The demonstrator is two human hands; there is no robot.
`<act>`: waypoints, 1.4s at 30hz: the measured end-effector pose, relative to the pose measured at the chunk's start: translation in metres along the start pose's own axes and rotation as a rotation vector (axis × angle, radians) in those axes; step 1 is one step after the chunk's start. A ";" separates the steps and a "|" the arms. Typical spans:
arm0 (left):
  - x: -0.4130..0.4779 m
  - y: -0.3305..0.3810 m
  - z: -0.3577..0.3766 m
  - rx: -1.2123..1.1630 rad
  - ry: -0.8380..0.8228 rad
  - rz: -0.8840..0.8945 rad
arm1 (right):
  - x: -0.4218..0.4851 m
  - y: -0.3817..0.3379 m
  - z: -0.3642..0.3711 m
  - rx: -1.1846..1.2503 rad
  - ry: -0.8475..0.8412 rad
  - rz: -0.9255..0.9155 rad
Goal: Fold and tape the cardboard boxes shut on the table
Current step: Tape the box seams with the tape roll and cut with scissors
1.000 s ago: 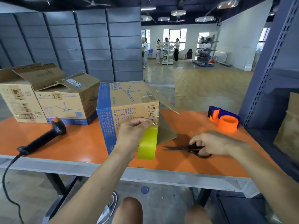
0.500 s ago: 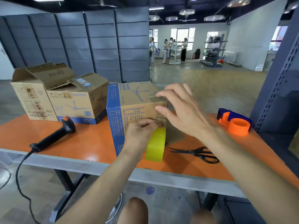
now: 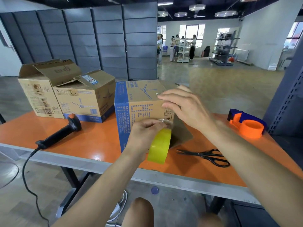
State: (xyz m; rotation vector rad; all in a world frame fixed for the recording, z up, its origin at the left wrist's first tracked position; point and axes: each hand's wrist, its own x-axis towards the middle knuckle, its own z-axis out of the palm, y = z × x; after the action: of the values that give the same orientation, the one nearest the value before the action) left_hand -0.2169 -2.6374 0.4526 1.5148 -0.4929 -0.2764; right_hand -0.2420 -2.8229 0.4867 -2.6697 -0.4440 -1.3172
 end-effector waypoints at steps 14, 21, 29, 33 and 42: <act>-0.014 -0.006 -0.016 -0.022 -0.057 -0.031 | -0.011 0.011 0.003 0.056 -0.108 0.100; -0.019 0.001 -0.024 -0.069 -0.134 0.014 | -0.010 0.017 0.001 0.051 -0.141 0.106; -0.023 0.008 -0.030 -0.075 -0.135 0.151 | -0.031 -0.007 -0.002 -0.029 -0.095 0.291; -0.028 0.010 -0.028 -0.033 -0.117 0.194 | -0.048 -0.034 -0.005 -0.027 0.053 0.330; -0.029 0.028 -0.010 -0.001 0.124 0.332 | -0.070 -0.108 -0.019 0.693 -0.053 0.754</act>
State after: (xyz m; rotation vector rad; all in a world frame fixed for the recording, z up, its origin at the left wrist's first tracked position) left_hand -0.2412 -2.6130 0.4761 1.4131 -0.6346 0.0753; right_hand -0.3315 -2.7399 0.4415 -1.9635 0.1069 -0.6894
